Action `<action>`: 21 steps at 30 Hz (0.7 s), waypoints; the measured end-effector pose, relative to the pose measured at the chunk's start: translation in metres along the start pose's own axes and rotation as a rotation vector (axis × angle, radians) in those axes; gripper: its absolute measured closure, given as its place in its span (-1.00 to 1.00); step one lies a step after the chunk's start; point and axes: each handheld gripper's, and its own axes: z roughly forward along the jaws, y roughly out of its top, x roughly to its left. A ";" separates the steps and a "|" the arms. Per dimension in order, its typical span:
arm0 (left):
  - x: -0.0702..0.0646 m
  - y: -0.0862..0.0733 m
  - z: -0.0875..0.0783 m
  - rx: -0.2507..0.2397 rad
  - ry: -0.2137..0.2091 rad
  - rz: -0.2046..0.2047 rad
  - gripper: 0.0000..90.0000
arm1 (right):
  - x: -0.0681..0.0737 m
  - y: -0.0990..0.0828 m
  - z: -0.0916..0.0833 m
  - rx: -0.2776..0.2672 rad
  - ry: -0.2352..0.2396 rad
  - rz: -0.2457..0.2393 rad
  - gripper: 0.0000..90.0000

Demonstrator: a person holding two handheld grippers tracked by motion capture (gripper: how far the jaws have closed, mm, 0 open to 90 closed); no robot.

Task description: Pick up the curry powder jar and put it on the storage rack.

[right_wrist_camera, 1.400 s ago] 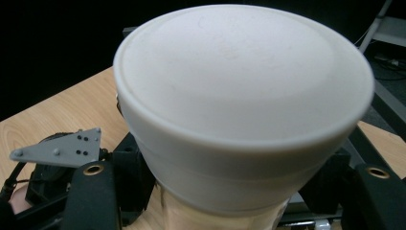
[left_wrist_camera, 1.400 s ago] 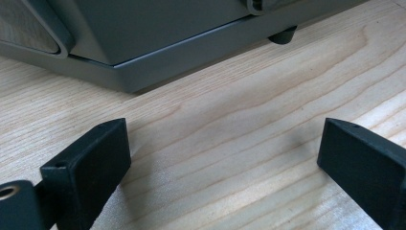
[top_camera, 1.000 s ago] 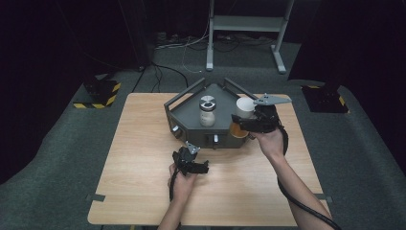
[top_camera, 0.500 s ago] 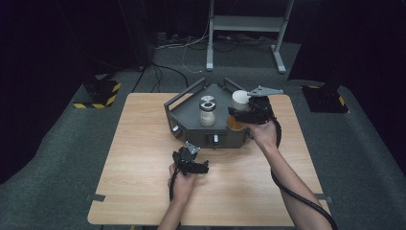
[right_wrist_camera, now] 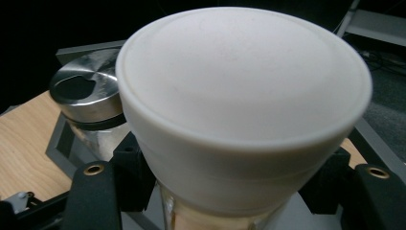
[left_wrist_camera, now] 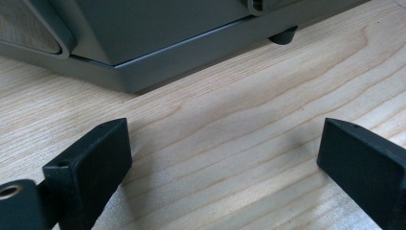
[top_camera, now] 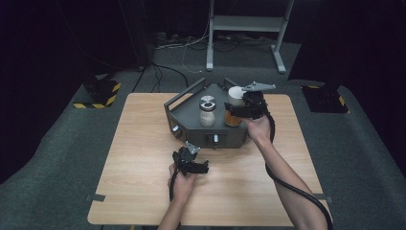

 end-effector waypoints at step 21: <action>0.000 0.000 0.000 -0.001 0.002 0.000 -0.90 | 0.008 -0.009 0.011 -0.001 -0.008 -0.024 -0.24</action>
